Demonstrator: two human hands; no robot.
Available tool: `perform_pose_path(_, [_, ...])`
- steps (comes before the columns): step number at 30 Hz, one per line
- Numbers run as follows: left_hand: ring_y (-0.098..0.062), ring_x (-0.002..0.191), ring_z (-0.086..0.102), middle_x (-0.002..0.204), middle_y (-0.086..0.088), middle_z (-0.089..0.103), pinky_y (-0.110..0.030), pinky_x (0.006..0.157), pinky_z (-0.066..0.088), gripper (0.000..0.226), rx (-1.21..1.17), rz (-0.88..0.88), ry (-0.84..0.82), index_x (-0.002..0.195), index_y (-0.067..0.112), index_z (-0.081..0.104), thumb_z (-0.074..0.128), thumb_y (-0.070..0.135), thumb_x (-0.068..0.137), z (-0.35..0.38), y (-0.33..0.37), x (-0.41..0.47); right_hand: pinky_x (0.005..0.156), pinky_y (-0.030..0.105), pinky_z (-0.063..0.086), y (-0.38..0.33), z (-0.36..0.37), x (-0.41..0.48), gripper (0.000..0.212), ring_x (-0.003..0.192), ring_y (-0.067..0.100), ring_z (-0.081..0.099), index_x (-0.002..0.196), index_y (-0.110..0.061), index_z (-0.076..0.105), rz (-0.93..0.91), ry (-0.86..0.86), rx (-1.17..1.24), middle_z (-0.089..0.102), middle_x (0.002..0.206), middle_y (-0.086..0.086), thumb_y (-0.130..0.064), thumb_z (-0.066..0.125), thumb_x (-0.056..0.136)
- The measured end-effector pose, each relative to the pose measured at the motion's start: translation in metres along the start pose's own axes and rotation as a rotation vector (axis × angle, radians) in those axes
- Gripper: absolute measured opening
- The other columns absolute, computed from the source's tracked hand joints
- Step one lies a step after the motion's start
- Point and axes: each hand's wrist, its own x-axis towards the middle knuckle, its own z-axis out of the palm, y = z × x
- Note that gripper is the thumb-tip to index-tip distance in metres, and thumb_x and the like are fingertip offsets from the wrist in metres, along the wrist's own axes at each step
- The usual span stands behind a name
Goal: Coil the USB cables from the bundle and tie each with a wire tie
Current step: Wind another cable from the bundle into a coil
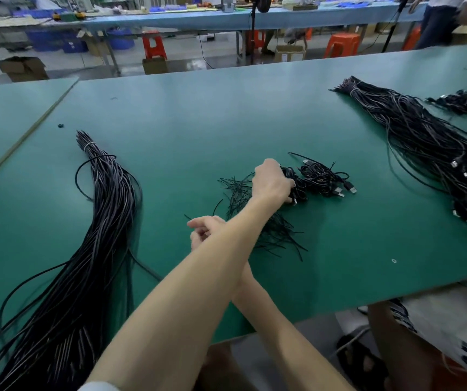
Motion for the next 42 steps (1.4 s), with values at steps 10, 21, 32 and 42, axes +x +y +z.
perform_pose_path(10, [-0.022, 0.075, 0.077, 0.091, -0.014, 0.076, -0.04, 0.086, 0.062, 0.017, -0.132, 0.018, 0.035, 0.099, -0.002, 0.072, 0.076, 0.014, 0.093, 0.009, -0.006, -0.002, 0.062, 0.004, 0.042, -0.008, 0.007, 0.015, 0.019, 0.075, -0.011, 0.056, 0.113, -0.023, 0.058, 0.004, 0.041, 0.114, 0.056, 0.099, -0.021, -0.008, 0.056, 0.101])
perform_pose_path(21, [-0.017, 0.086, 0.076, 0.1, -0.008, 0.077, -0.034, 0.081, 0.061, 0.019, 0.072, 0.182, 0.193, 0.107, 0.011, 0.077, 0.063, 0.006, 0.095, -0.116, -0.036, -0.025, 0.056, 0.017, 0.045, -0.027, -0.004, 0.015, 0.025, 0.056, 0.002, 0.056, 0.086, -0.023, 0.064, -0.03, 0.177, 0.178, 0.065, 0.073, 0.003, -0.005, 0.054, 0.099])
perform_pose_path(32, [-0.042, 0.12, 0.047, 0.126, -0.024, 0.048, -0.047, 0.1, 0.043, 0.036, 0.902, -0.135, 0.445, 0.117, -0.002, 0.062, 0.069, 0.027, 0.097, -0.209, -0.146, -0.076, 0.054, 0.022, 0.052, -0.026, -0.005, 0.017, 0.022, 0.063, 0.007, 0.067, 0.096, -0.022, 0.074, 0.02, 0.155, 0.24, 0.073, 0.078, -0.008, -0.008, 0.056, 0.099])
perform_pose_path(42, [-0.034, 0.082, 0.049, 0.098, -0.016, 0.061, -0.04, 0.07, 0.038, 0.033, 0.924, -0.177, 0.451, 0.078, 0.009, 0.046, 0.056, 0.026, 0.104, -0.204, -0.144, -0.078, 0.056, 0.021, 0.052, -0.027, -0.009, 0.015, 0.022, 0.063, 0.006, 0.066, 0.097, -0.016, 0.074, 0.056, 0.15, 0.252, 0.073, 0.078, 0.0, -0.003, 0.057, 0.099])
